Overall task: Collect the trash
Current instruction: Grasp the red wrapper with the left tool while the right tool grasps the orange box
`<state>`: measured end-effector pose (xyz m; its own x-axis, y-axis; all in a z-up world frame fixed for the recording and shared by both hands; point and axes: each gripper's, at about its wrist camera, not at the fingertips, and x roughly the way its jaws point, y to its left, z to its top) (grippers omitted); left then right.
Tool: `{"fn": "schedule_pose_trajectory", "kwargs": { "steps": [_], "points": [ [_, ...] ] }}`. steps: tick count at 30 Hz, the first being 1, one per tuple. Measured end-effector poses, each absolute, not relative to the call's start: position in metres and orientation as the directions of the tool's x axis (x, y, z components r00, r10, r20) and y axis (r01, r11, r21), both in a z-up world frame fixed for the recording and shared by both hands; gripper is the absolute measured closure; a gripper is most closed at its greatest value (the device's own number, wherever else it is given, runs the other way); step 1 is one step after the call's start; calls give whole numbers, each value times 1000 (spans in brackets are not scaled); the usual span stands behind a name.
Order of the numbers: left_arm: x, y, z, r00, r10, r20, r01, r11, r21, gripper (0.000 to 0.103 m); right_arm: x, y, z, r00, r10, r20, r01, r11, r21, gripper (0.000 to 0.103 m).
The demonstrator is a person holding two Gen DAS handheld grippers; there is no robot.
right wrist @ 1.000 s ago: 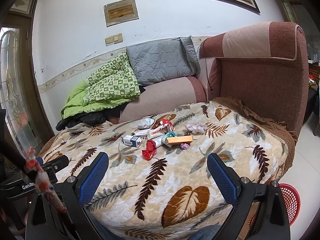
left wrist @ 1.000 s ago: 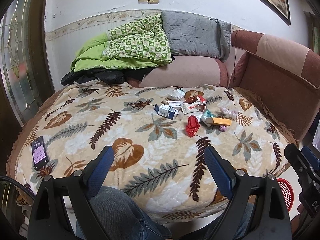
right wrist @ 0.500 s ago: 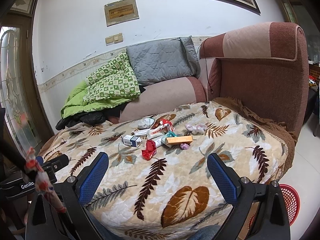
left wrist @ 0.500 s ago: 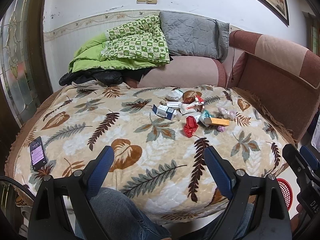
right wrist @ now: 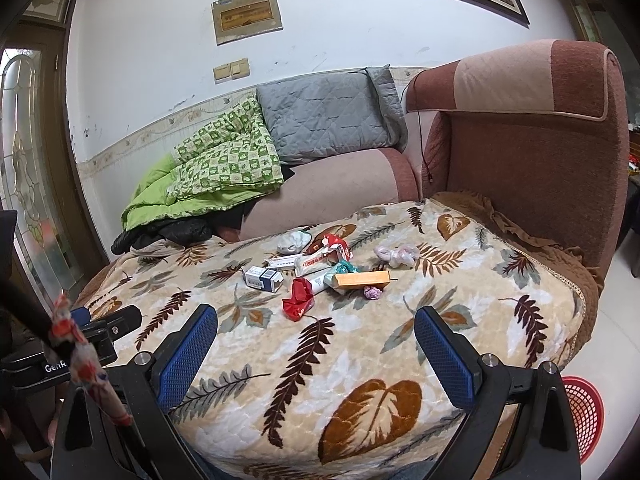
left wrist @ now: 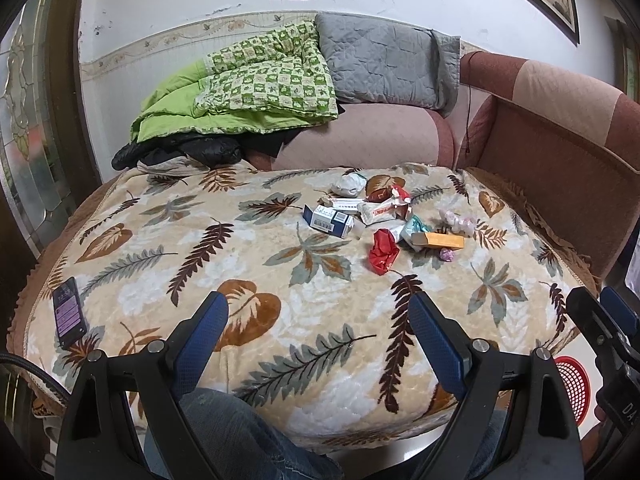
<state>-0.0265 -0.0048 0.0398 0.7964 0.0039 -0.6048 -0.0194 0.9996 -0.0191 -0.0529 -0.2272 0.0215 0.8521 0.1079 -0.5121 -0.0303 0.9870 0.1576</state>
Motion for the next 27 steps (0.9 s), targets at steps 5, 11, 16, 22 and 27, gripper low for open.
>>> {"fn": "schedule_pose_trajectory", "kwargs": {
  "steps": [5, 11, 16, 22, 27],
  "points": [
    [2, 0, 28, 755, -73, -651, 29, 997, -78, 13, -33, -233, 7, 832, 135, -538, -44, 983, 179, 2],
    [49, -5, 15, 696, -169, -697, 102, 985, -137, 13, -2, -247, -10, 809, 192, -556, -70, 970, 233, 8],
    [107, -17, 0, 607, -262, -750, 178, 965, -193, 13, 39, -264, -31, 763, 300, -573, -104, 931, 349, 18],
    [185, -47, -34, 493, -281, -824, 228, 955, -189, 20, 104, -284, -71, 696, 397, -598, -76, 869, 488, 32],
    [242, -64, -77, 350, -324, -879, 240, 938, -251, 25, 157, -310, -109, 652, 430, -624, 30, 808, 588, 34]
  ]
}}
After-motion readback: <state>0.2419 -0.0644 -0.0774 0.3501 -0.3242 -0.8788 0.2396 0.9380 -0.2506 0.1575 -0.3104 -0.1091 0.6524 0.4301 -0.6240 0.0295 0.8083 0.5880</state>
